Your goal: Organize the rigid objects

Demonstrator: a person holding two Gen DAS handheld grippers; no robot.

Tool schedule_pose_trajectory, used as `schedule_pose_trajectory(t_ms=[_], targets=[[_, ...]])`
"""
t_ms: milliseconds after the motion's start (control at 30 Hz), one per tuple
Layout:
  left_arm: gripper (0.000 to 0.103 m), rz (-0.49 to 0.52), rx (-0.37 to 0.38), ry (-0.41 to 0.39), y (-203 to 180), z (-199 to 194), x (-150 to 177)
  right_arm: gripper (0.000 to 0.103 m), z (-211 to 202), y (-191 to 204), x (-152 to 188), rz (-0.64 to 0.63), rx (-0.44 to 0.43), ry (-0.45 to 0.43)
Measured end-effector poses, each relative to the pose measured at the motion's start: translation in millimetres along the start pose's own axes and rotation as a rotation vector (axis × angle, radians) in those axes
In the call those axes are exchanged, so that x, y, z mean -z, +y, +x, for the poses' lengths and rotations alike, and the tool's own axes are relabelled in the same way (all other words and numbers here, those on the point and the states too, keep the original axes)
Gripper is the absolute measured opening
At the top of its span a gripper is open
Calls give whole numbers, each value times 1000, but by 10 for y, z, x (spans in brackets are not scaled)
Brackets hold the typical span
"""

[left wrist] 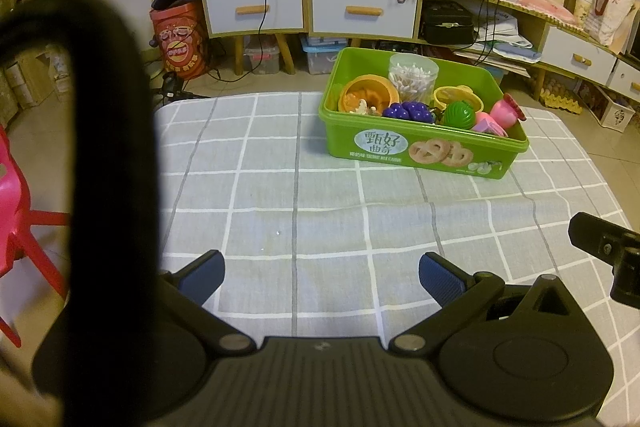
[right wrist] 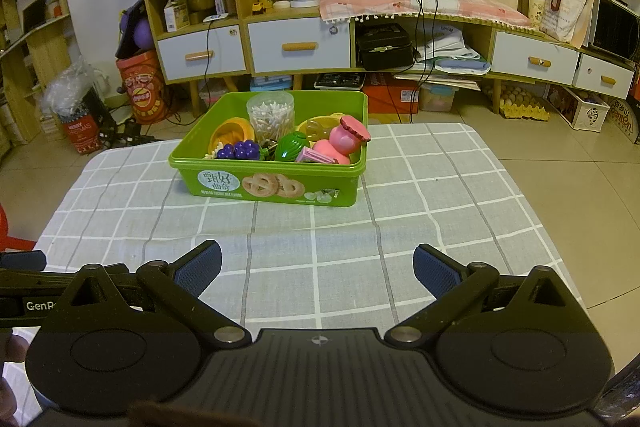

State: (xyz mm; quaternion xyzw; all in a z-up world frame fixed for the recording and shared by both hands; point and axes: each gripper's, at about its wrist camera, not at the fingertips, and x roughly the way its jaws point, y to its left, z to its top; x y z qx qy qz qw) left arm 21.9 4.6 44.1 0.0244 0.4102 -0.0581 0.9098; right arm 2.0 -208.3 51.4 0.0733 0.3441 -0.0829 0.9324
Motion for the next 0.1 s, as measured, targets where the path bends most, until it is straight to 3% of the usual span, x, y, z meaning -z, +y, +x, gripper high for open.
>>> schedule_pose_trajectory(t_ms=[100], targets=[[86,-14,11,7,18,18,22,101,18,26,29,-8,0,3]])
